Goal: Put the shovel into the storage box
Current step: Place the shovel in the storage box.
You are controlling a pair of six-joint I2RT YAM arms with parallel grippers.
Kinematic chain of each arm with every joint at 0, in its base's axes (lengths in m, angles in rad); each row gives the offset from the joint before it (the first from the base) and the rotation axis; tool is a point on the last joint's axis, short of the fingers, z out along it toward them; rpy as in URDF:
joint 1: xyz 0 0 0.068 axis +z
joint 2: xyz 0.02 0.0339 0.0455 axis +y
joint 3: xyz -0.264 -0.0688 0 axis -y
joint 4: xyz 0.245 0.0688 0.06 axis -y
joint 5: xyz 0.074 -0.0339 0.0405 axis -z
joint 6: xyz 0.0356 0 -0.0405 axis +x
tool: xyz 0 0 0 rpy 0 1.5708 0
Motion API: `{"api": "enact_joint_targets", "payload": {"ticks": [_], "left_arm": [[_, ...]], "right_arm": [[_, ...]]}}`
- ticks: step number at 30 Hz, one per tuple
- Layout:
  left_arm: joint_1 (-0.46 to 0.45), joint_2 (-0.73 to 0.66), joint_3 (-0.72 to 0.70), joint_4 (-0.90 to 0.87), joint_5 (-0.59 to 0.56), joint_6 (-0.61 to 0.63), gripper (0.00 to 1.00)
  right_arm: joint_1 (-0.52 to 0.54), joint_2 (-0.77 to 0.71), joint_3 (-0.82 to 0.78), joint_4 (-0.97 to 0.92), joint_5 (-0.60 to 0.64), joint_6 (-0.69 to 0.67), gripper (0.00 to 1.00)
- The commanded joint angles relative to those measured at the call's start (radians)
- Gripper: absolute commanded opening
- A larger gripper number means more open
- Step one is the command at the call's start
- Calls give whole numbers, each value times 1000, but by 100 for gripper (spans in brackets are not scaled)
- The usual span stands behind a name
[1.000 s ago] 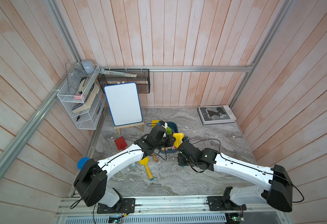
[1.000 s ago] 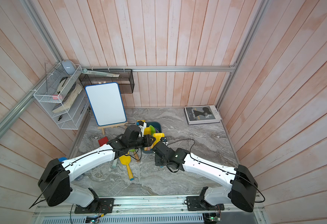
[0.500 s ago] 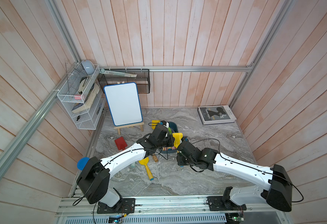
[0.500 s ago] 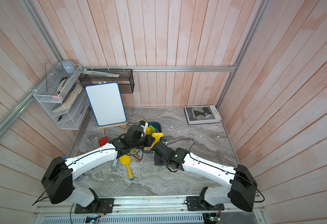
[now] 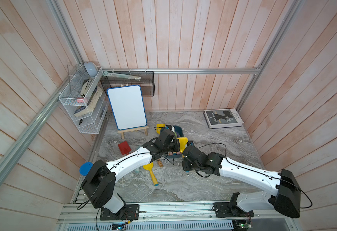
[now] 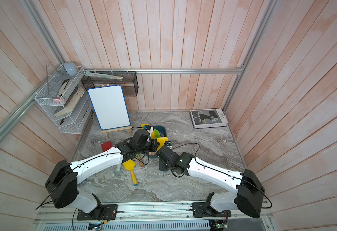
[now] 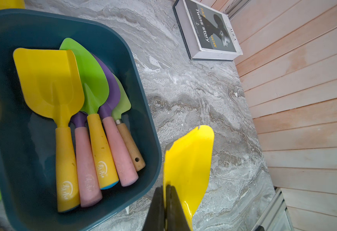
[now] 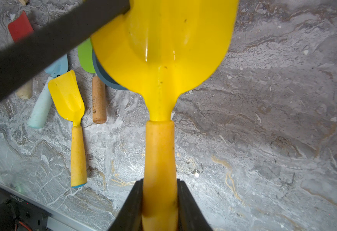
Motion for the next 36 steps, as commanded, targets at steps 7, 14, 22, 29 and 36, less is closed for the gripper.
{"api": "enact_joint_targets", "payload": {"ticks": [7,14,22,29,36], "left_arm": [[58,21,83,-33,4,57,2],[147,38,135,-52,46,111,2],[238,119,202,-82,66,191,2],[296,216,242,-89,83,231,1],[314,287,272,-59,77,258,0]], "right_arm": [[-9,-30,38,11,21,-22,56],[-15,-56,16,11,23,-16,61],[-24,-80,-18,11,24,-10,61],[-44,-112,-50,11,22,-5,61],[-52,-112,-63,16,18,-4,60]]}}
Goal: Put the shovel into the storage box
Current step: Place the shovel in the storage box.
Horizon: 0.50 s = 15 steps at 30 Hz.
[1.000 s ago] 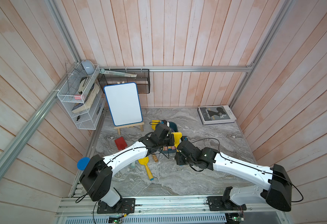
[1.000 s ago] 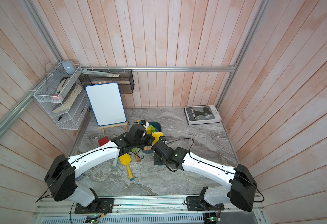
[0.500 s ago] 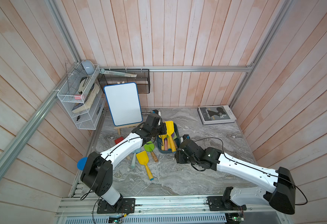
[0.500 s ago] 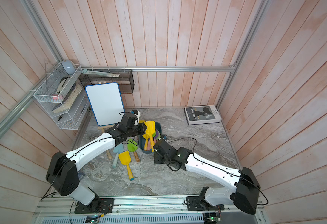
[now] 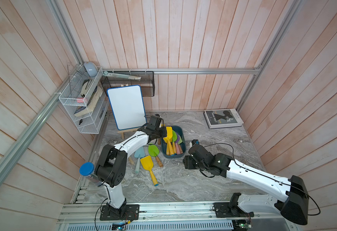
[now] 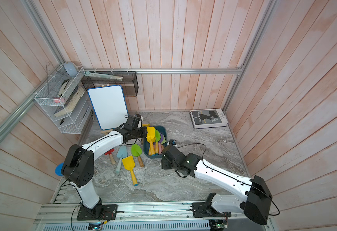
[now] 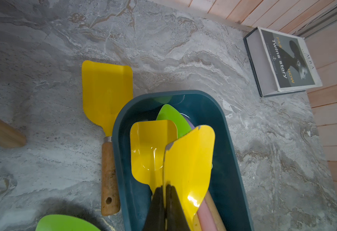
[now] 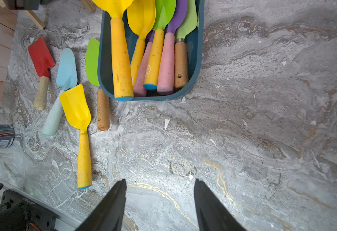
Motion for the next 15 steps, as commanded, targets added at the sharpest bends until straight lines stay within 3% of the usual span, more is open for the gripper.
{"api": "enact_joint_targets", "payload": {"ticks": [1,15], "left_arm": [[7,20,46,34,12,38,0],[19,100,113,25,-11,104,0]], "right_arm": [[-8,-9,-22,7,18,8,60],[-21,-6,-37,18,1,4,60]]}}
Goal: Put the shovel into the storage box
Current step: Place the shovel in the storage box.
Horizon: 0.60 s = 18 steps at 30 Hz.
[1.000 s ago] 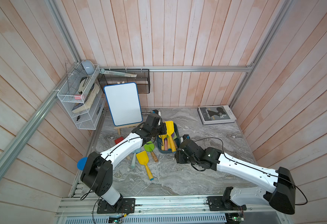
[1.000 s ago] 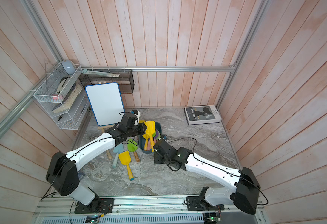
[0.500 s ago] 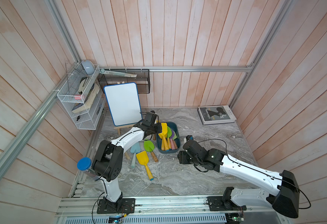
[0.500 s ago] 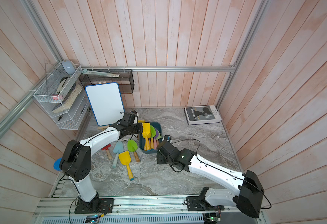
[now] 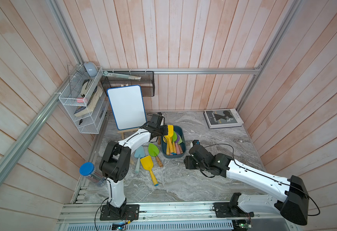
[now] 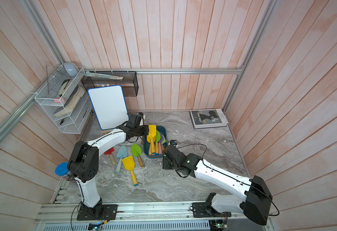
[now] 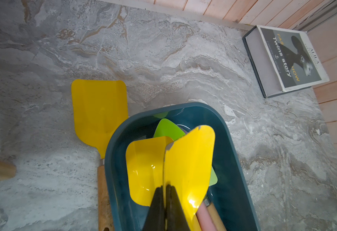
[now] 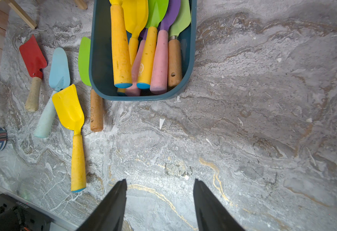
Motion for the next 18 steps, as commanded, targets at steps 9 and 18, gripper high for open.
{"api": "enact_joint_targets", "payload": {"ticks": [9,18], "left_arm": [[11,64,22,23,17,35,0],[11,87,1,37,62,20,0]], "right_arm": [[-10,-3,-17,13,-1,4,60],[-12,2,-13,15,-3,-3,59]]}}
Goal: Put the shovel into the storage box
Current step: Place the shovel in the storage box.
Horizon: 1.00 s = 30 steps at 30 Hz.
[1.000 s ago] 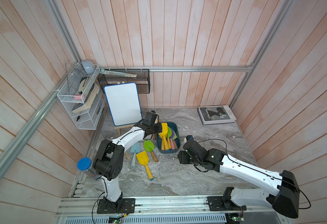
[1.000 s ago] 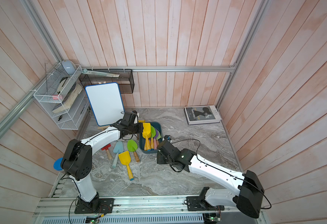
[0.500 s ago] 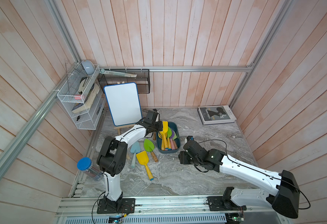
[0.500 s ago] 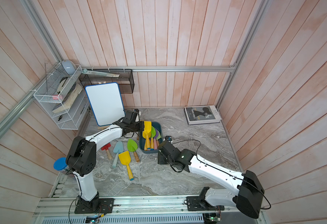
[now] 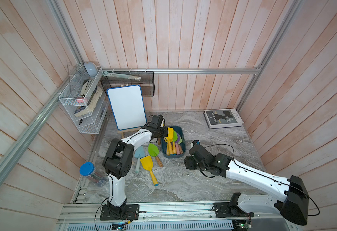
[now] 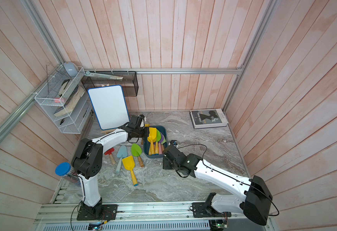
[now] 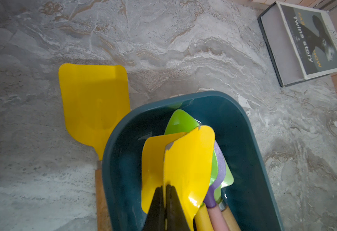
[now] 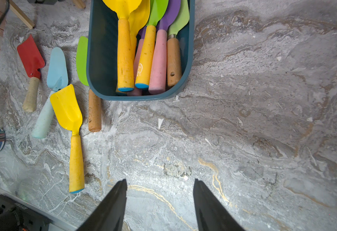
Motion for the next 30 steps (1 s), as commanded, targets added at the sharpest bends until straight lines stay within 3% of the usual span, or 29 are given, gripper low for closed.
{"api": "enact_joint_targets", "payload": {"ticks": [1,21,25,30], "left_arm": [[2,27,-5,29,31,1,0],[3,96,-6,5,73,-4,3],[3,99,-6,3,71,-5,11],[3,96,-1,-2,72,-6,35]], "right_arm": [[-7,2,-5,10,0,-3,60],[-7,0,-4,16,-7,-10,59],[-7,0,-6,18,-5,-10,59],[-7,1,-5,19,-7,-10,59]]}}
